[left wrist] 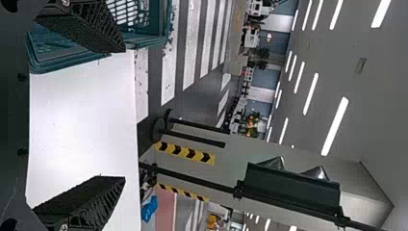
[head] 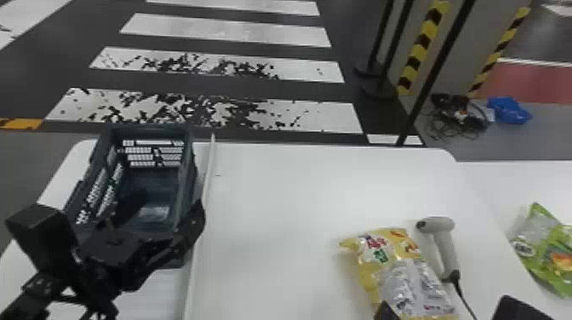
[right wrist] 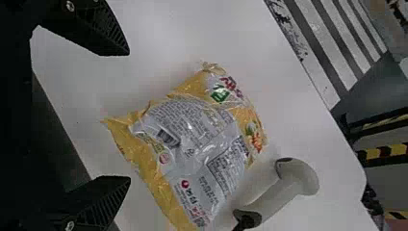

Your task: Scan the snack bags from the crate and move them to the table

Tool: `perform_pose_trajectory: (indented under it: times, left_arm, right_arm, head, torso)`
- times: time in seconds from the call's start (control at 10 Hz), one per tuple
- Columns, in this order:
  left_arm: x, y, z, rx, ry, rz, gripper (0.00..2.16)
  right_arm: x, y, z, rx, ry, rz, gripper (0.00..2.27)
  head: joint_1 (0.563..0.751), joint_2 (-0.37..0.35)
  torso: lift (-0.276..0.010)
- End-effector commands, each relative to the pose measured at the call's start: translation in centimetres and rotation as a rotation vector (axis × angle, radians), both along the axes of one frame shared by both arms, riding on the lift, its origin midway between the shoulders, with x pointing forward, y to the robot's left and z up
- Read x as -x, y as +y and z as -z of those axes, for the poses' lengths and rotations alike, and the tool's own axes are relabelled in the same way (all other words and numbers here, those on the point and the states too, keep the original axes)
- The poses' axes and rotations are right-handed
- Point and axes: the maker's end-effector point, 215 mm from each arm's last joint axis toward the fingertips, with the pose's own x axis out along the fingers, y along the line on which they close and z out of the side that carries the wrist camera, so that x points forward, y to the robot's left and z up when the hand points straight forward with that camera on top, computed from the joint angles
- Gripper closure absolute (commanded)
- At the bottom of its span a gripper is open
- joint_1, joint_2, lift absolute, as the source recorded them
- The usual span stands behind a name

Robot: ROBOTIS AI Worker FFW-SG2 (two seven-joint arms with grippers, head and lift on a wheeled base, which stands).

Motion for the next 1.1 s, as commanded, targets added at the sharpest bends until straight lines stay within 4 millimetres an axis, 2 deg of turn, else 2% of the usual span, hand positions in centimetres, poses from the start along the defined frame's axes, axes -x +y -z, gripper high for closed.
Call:
perform_pose_trajectory:
  times: [0.0,0.1,0.3,0.4,0.5,0.6,0.8,1.0]
  left_arm:
    - [0.0,0.0,-0.1,-0.002,-0.004,0.002,0.05]
    - [0.1,0.0,0.0,-0.003,-0.001,0.003,0.05]
    - [0.2,0.3,-0.2,-0.005,-0.007,-0.003,0.05]
    - [0.3,0.3,-0.2,-0.007,-0.007,-0.003,0.05]
    - [0.4,0.2,-0.1,-0.008,-0.003,-0.003,0.05]
    - [0.3,0.3,-0.1,-0.01,-0.005,-0.005,0.05]
    - [0.6,0.3,0.0,-0.012,-0.002,-0.007,0.05]
    - [1.0,0.6,0.7,-0.021,0.01,-0.011,0.05]
  right_arm:
    - [-2.5,-2.1,-2.4,0.096,-0.118,-0.019,0.09]
    - [-3.8,-2.2,-3.8,0.089,-0.185,-0.075,0.22]
    - [-5.7,-2.6,-5.6,0.14,-0.274,-0.176,0.71]
    - [-6.2,-2.9,-5.7,0.154,-0.296,-0.211,1.45]
    - [-6.5,-3.3,-5.2,0.164,-0.297,-0.234,2.06]
    - [-6.6,-3.1,-4.7,0.161,-0.304,-0.271,2.24]
    - [-7.7,-4.6,-4.6,0.248,-0.347,-0.292,2.24]
    - [-8.0,-5.4,-3.7,0.291,-0.369,-0.296,2.24]
  head:
    - [0.695,-0.156]
    - [0.695,-0.165]
    - [0.695,-0.166]
    - [0.695,-0.168]
    - [0.695,-0.168]
    - [0.695,-0.174]
    - [0.695,-0.181]
    - [0.695,-0.201]
  torso:
    - [-0.095]
    - [-0.095]
    - [-0.095]
    - [-0.095]
    - [-0.095]
    - [-0.095]
    - [-0.095]
    - [-0.095]
